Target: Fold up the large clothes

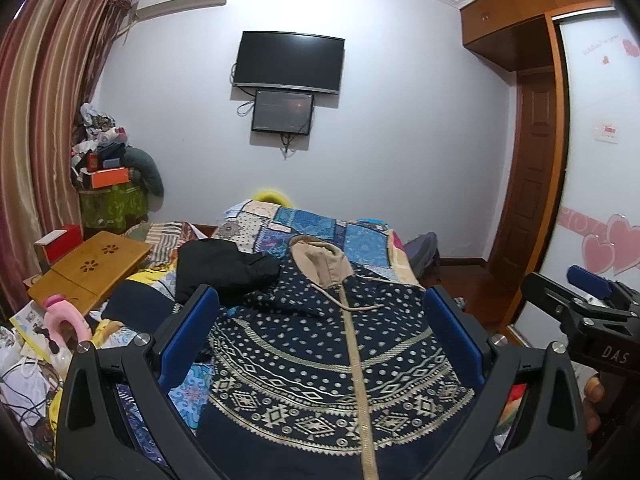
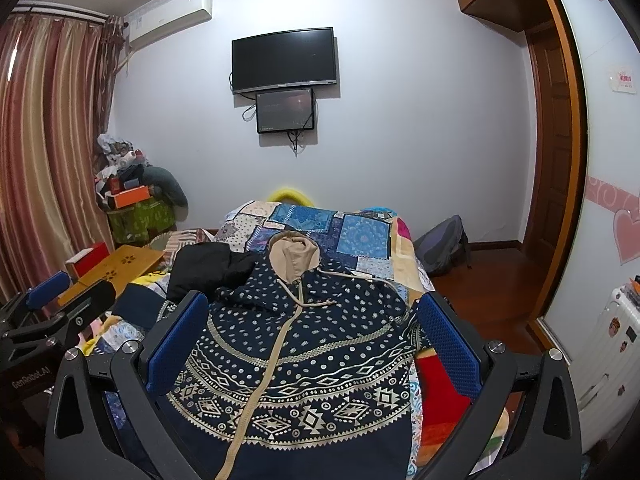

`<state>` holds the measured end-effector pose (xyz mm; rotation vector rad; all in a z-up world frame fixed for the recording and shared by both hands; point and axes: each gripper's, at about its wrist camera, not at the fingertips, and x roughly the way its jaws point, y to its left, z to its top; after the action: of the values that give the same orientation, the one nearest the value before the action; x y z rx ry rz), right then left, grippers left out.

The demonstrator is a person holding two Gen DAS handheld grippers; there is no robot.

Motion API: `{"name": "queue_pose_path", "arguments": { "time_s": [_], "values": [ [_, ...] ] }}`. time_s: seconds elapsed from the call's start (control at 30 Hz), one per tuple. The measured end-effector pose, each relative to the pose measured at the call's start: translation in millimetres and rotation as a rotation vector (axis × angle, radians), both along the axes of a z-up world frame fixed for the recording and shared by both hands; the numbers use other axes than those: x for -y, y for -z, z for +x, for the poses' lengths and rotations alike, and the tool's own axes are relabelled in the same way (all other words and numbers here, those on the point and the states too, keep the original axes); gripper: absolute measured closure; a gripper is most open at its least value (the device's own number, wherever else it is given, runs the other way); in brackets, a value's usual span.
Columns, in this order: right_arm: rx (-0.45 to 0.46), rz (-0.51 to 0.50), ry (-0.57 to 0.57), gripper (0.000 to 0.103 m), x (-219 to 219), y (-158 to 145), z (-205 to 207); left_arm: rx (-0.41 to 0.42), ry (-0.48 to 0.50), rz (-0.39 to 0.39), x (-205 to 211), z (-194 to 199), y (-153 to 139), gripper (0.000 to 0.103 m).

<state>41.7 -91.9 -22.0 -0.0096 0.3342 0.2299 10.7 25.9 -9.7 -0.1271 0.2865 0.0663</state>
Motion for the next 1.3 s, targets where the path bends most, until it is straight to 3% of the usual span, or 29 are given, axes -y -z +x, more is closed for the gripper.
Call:
{"name": "queue_pose_path", "arguments": {
  "time_s": [0.33,0.6,0.93,1.07,1.13,1.3],
  "values": [
    [0.014,-0.063,0.039,0.000,-14.1,-4.2,22.7,-0.022,-0.039,-0.049,-56.1,40.1,-1.6,0.000],
    [-0.001,-0.071,0.038,0.000,-25.9,-4.0,66.9,-0.115,-0.224,-0.069,-145.1,92.1,14.3,0.000],
    [-0.121,-0.151,0.014,0.000,-49.8,22.6,142.3,-0.392,-0.448,-0.175,-291.3,161.3,96.8,0.000],
    [-0.186,-0.160,-0.014,0.000,-58.0,39.5,172.0,-0.493,-0.427,-0.283,-333.9,179.2,141.1,0.002],
    [-0.234,-0.148,-0.030,0.000,-61.2,51.3,184.8,-0.530,-0.418,-0.348,-347.4,184.7,162.0,0.010],
    [-0.311,-0.199,-0.046,0.000,-77.9,80.0,204.6,-0.603,-0.397,-0.469,-372.6,202.9,209.4,0.019]
  ]
}}
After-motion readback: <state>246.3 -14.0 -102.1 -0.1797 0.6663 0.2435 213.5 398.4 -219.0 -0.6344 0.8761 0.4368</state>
